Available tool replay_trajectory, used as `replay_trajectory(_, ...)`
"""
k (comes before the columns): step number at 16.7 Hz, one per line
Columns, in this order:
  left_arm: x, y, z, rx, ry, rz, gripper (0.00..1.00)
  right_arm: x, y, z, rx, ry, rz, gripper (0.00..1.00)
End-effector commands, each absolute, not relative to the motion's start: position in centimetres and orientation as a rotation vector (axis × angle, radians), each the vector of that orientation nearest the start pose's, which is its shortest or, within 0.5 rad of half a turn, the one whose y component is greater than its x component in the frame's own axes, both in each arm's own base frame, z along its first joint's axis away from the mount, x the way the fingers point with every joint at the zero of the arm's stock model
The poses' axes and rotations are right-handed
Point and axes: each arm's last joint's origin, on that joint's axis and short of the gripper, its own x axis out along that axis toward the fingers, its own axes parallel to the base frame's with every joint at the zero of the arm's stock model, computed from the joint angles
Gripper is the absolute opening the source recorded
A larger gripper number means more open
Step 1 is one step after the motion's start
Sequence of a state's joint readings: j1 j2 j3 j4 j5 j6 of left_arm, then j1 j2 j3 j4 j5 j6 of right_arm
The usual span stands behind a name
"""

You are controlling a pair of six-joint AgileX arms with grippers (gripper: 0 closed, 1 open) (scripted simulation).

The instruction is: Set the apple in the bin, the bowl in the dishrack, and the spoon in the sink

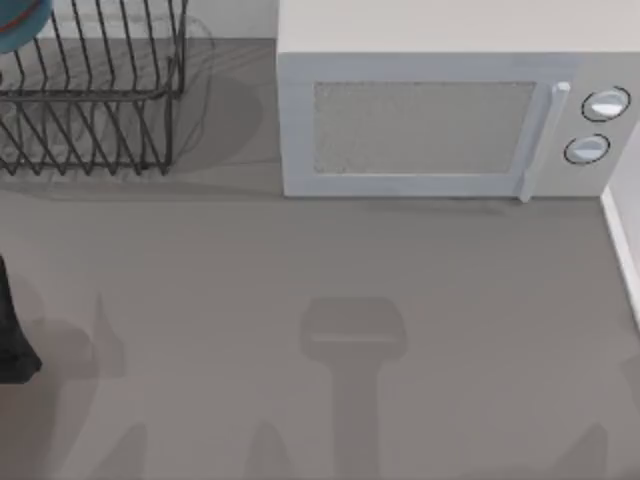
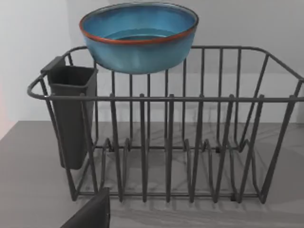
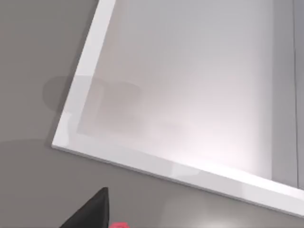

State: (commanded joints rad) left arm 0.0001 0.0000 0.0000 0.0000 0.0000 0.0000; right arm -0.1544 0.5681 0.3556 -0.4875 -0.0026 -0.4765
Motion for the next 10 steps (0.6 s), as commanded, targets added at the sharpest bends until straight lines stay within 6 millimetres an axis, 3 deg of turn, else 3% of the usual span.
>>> replay_trajectory(5,10.6,-0.1,16.0,0.000,0.000,0.000,1.00,15.9,-4.2,18.9,-0.527,1.212,0.260,1.00)
replay_trajectory(10,10.6,-0.1,16.0,0.000,0.000,0.000,1.00,18.2,-6.2,19.2,-0.553,1.453,0.498,1.00)
